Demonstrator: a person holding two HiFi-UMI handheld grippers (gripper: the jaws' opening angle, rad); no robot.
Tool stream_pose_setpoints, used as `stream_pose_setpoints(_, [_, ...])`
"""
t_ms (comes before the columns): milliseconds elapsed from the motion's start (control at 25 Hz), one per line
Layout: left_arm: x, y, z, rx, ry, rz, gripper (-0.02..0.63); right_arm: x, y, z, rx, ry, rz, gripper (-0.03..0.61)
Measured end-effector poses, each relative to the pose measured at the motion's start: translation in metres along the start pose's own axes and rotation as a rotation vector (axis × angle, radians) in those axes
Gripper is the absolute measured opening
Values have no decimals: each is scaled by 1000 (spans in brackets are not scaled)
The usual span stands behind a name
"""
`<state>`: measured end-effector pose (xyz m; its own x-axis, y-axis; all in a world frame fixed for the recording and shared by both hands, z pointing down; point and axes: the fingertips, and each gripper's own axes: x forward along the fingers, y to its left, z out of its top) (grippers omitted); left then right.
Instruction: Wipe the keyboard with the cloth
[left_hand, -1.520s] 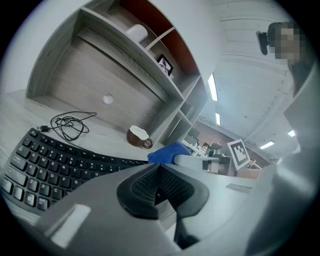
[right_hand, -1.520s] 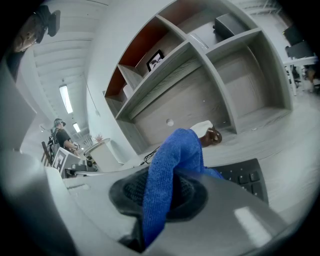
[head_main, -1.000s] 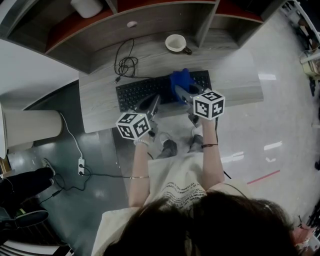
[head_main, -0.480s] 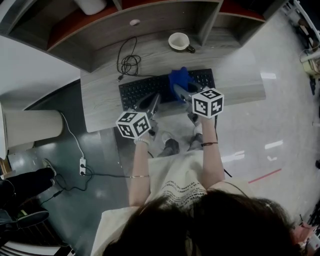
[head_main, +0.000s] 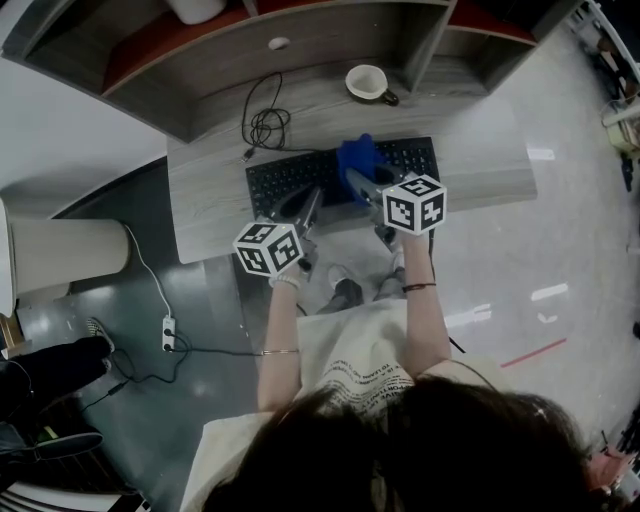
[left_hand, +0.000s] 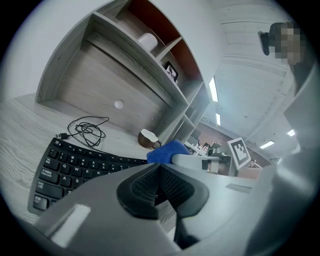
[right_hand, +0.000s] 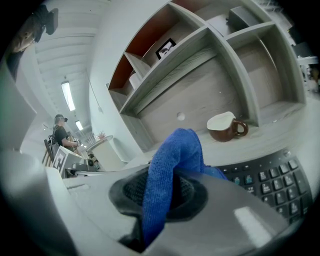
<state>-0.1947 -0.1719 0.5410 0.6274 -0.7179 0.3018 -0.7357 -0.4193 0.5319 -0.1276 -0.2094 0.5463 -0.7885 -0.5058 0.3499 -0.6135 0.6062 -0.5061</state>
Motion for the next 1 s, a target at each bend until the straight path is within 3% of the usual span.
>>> stream_pose_setpoints(1000, [-29, 29, 5, -34, -44, 36, -9, 38, 36, -4, -32, 29, 64, 52])
